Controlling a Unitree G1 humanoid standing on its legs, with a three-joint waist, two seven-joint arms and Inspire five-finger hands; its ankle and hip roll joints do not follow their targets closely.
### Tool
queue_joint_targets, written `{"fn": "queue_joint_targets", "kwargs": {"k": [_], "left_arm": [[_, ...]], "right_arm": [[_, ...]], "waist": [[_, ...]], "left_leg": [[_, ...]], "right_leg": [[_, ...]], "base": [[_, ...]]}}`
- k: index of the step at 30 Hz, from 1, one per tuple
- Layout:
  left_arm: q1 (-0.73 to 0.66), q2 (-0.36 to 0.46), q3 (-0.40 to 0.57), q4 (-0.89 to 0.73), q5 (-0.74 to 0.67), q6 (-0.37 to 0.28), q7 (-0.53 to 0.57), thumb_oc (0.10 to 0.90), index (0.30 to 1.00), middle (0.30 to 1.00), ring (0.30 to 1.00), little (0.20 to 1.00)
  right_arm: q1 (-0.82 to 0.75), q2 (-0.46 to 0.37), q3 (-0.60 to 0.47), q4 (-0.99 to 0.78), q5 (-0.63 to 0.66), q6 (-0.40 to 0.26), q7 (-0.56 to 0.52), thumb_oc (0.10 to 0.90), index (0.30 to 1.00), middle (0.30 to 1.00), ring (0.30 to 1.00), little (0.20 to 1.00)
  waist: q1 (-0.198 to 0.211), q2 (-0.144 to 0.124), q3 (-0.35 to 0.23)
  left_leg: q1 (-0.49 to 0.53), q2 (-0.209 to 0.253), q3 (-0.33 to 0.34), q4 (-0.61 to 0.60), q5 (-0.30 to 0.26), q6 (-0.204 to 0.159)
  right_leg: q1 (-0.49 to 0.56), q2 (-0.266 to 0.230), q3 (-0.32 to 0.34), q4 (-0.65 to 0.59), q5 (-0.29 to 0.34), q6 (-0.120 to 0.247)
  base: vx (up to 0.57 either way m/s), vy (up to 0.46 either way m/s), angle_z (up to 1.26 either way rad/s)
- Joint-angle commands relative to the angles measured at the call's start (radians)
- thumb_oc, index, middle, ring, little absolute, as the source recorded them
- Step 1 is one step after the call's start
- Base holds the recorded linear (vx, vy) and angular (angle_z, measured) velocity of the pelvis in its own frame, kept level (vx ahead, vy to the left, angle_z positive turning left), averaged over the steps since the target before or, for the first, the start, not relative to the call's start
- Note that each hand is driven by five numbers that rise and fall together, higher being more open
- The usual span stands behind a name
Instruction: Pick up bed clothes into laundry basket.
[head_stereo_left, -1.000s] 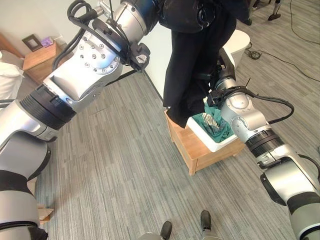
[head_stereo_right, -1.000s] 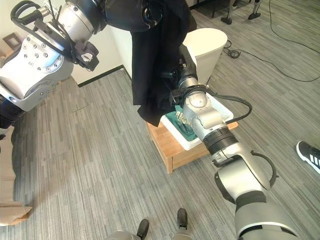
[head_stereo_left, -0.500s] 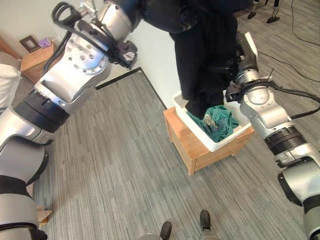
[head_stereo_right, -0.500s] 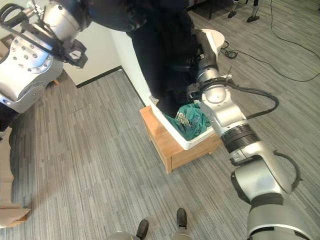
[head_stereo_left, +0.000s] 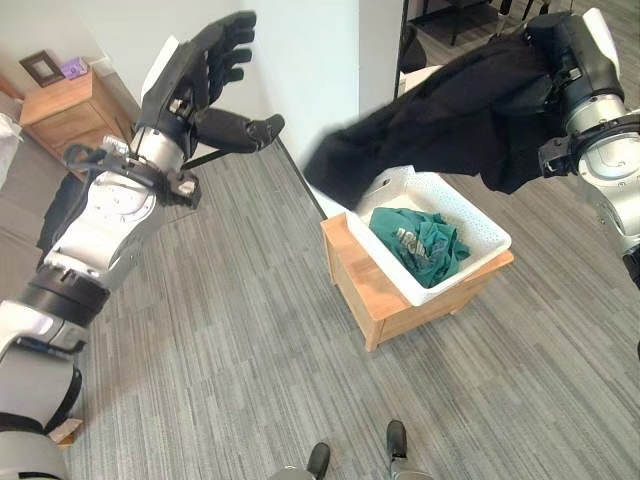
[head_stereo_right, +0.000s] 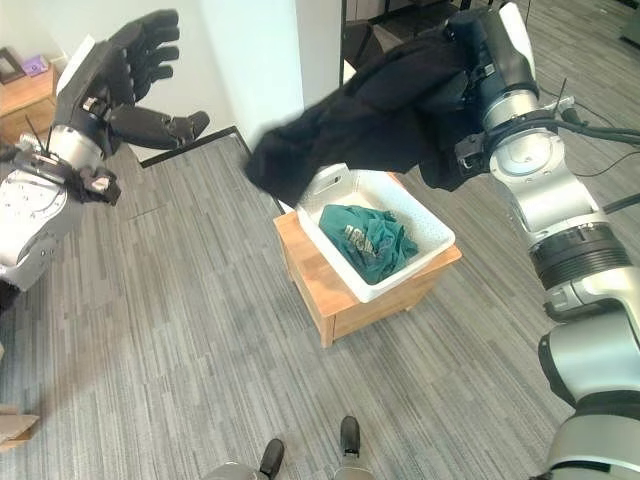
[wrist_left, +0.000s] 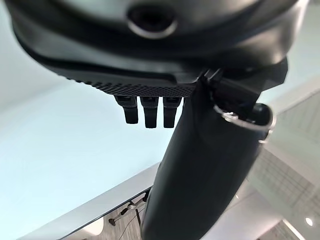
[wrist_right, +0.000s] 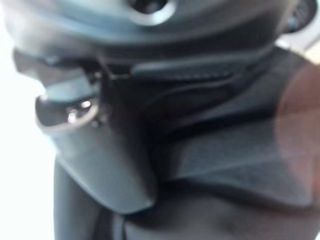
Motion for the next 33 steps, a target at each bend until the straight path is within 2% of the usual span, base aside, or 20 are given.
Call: {"fn": "queue_joint_targets", "kwargs": {"k": [1,3,6,7,11,16,23,33], "left_arm": [[0.021,0.098,0.062,-0.109,-0.029,-0.054,-0.04,0.8,0.9,0.9,0.9,0.9],[0.049,0.097,0.074,-0.131,-0.038,-0.052,-0.046,0.8,0.9,0.9,0.9,0.9],[0.115,0.127,0.061,-0.197,-0.061,-0.031,-0.104,0.8,0.9,0.9,0.9,0.9],[0.181,0.139,0.089,-0.255,-0.085,-0.029,-0.129,0.8,0.9,0.9,0.9,0.9],[0.278,0.179,0.132,-0.321,-0.12,-0.029,-0.166,0.8,0.9,0.9,0.9,0.9],[0.344,0.197,0.192,-0.343,-0.119,-0.038,-0.157,0.8,0.9,0.9,0.9,0.9],[0.428,0.139,0.278,-0.355,-0.11,-0.048,-0.12,0.8,0.9,0.9,0.9,0.9],[0.581,0.071,0.408,-0.405,-0.1,-0.044,-0.102,0.8,0.9,0.9,0.9,0.9]], "right_arm": [[-0.18,-0.028,0.083,0.109,-0.063,-0.021,0.034,0.4,0.3,0.3,0.3,0.3],[-0.195,-0.029,0.128,0.128,-0.094,-0.017,0.055,0.4,0.3,0.3,0.3,0.3],[-0.242,-0.052,0.31,0.175,-0.234,0.012,0.147,0.4,0.3,0.3,0.3,0.3],[-0.28,-0.066,0.41,0.199,-0.307,0.018,0.182,0.4,0.3,0.3,0.3,0.3],[-0.351,-0.097,0.501,0.226,-0.343,0.006,0.189,0.4,0.3,0.3,0.3,0.3],[-0.426,-0.087,0.541,0.284,-0.363,0.001,0.17,0.4,0.3,0.3,0.3,0.3],[-0.54,-0.026,0.528,0.376,-0.355,0.004,0.111,0.4,0.3,0.3,0.3,0.3],[-0.516,0.03,0.487,0.455,-0.388,0.03,0.104,0.4,0.3,0.3,0.3,0.3]], "waist": [[0.025,-0.067,-0.122],[0.028,-0.073,-0.116],[0.036,-0.096,-0.099],[0.042,-0.108,-0.089],[0.051,-0.118,-0.073],[0.061,-0.117,-0.063],[0.078,-0.12,-0.053],[0.109,-0.1,-0.012]], "left_leg": [[-0.102,-0.086,-0.027,-0.074,0.106,0.041],[-0.11,-0.086,-0.029,-0.074,0.109,0.041],[-0.129,-0.084,-0.037,-0.074,0.118,0.038],[-0.139,-0.084,-0.043,-0.074,0.121,0.035],[-0.155,-0.085,-0.058,-0.074,0.129,0.031],[-0.161,-0.087,-0.067,-0.074,0.131,0.029],[-0.171,-0.089,-0.078,-0.074,0.131,0.028],[-0.223,-0.098,-0.097,-0.074,0.145,0.03]], "right_leg": [[0.104,0.06,0.037,0.002,-0.184,0.071],[0.096,0.061,0.038,0.002,-0.181,0.07],[0.078,0.066,0.034,0.002,-0.173,0.068],[0.07,0.067,0.03,0.002,-0.169,0.067],[0.053,0.069,0.023,0.002,-0.165,0.066],[0.049,0.071,0.021,0.002,-0.164,0.064],[0.041,0.076,0.023,0.002,-0.169,0.059],[-0.011,0.081,0.026,0.002,-0.16,0.052]], "base": [[-0.05,-0.016,0.05],[-0.06,-0.016,0.05],[-0.07,-0.017,0.06],[-0.03,-0.018,0.06],[0.0,-0.016,0.11],[0.01,-0.001,0.03],[0.0,-0.01,0.04],[-0.02,-0.013,0.03]]}}
